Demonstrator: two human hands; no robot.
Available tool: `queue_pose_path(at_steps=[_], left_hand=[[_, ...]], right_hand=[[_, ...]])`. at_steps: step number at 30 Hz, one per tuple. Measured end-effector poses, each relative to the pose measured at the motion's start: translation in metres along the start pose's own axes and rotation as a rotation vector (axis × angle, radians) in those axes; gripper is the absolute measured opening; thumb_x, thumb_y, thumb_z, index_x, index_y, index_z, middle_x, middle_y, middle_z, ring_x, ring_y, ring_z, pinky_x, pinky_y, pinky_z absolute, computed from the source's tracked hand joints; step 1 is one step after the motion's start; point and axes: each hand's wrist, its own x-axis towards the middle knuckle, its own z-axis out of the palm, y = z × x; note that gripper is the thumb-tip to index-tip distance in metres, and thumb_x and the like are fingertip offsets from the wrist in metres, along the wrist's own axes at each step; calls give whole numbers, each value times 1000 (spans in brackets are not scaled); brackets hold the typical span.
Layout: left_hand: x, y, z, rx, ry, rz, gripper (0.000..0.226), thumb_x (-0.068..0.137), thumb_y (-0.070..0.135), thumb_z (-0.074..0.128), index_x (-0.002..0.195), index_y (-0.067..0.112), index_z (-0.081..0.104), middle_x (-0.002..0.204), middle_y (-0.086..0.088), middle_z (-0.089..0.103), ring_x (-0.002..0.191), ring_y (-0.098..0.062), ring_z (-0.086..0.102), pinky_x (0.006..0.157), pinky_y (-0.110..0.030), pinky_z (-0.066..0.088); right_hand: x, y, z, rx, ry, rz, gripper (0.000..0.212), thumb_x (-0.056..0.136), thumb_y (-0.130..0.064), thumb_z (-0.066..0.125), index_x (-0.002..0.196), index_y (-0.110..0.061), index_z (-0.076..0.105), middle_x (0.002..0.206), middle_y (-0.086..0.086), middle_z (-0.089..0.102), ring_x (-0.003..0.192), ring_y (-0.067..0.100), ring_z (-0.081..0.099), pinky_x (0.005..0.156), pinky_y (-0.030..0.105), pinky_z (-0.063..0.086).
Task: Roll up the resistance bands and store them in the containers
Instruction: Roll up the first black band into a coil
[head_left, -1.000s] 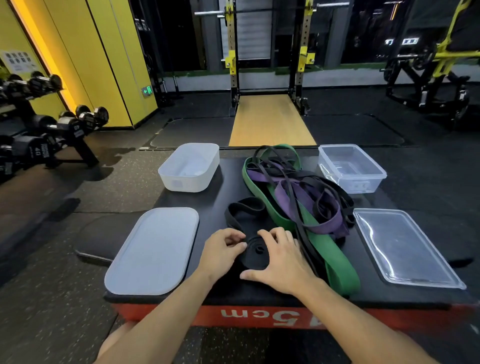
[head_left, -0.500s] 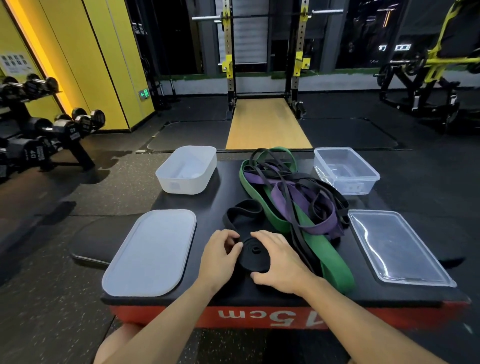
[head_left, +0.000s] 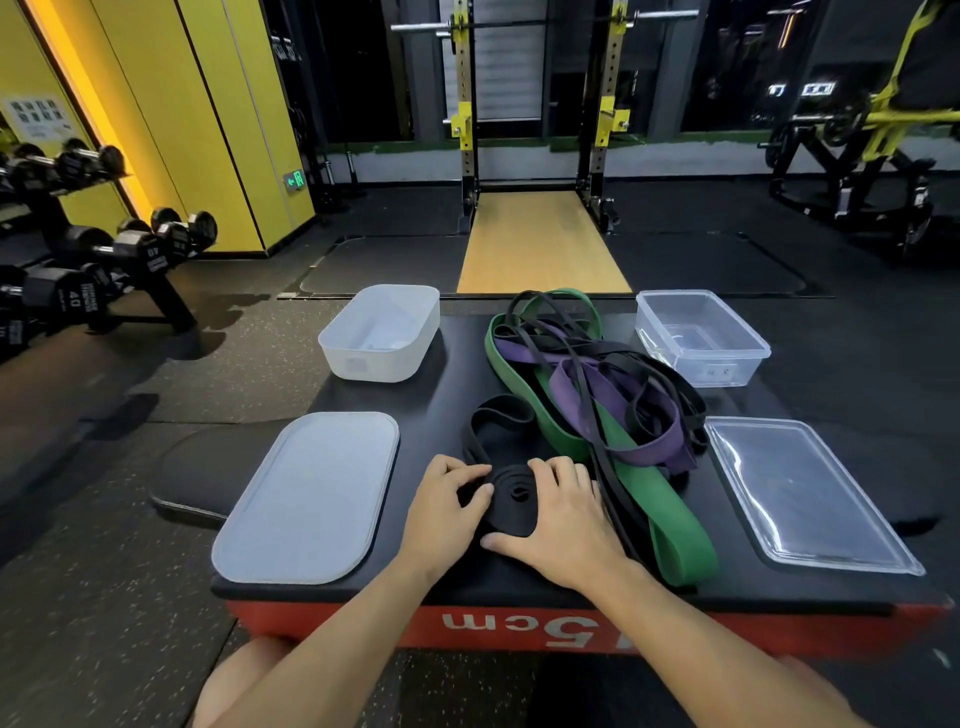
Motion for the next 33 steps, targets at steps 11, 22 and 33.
queue_pose_path(at_steps=[11, 22, 33], left_hand=[[2, 3, 1, -133, 92, -41, 6, 100, 23, 67, 101, 23, 72, 117, 15, 52, 94, -1, 64, 92, -17, 50], [10, 18, 6, 101, 99, -103, 24, 96, 50, 66, 90, 27, 61, 110, 17, 48, 83, -3, 62, 74, -23, 47], [24, 21, 1, 136, 111, -128, 20, 94, 37, 71, 80, 23, 67, 93, 13, 57, 81, -3, 57, 75, -23, 41]], right_hand=[[-1, 9, -7, 168, -109, -131, 102, 74, -59, 69, 161, -25, 27, 157, -13, 27, 147, 8, 19, 119, 31, 30], [-1, 9, -10, 208, -140, -149, 98, 71, -55, 66, 158, -29, 30, 154, -16, 26, 146, 5, 18, 117, 33, 34], [-2, 9, -11, 199, -140, -179, 98, 71, -54, 66, 159, -29, 30, 156, -17, 25, 147, 4, 17, 117, 31, 33]])
